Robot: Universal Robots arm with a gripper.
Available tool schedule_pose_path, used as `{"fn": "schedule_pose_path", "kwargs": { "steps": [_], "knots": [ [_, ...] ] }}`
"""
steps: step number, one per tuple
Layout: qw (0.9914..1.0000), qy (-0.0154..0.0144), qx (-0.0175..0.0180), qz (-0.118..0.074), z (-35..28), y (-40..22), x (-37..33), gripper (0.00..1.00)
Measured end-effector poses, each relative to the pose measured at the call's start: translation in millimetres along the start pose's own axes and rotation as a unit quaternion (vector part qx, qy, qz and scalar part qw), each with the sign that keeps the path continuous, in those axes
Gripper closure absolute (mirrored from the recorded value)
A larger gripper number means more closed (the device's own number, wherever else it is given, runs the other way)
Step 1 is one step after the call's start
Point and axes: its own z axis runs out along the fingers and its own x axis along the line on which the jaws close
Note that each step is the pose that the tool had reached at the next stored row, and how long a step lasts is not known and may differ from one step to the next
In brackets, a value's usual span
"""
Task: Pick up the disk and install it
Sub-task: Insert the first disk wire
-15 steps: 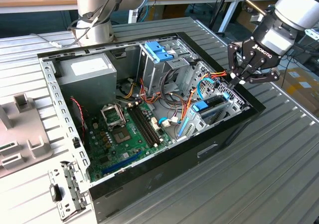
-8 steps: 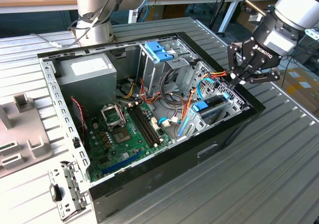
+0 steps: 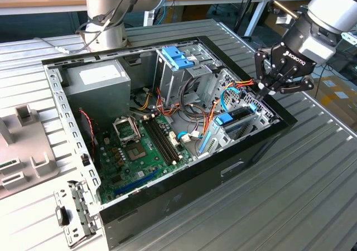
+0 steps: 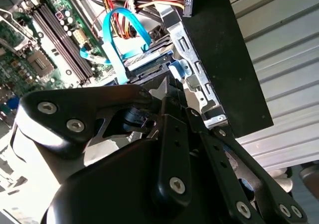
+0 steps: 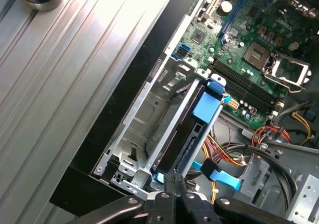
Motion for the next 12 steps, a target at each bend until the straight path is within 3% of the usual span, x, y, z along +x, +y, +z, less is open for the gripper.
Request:
{"fn": "schedule_pose_path", "kwargs": {
  "steps": [6, 10, 12],
  "knots": [
    [0.99927, 0.0020, -0.0047, -0.038, 0.0, 0.0, 0.0, 0.89],
    [0.99745, 0.0038, -0.0087, -0.071, 0.0, 0.0, 0.0, 0.89],
    [0.99607, 0.0047, -0.0108, -0.088, 0.0, 0.0, 0.0, 0.89]
  ]
}}
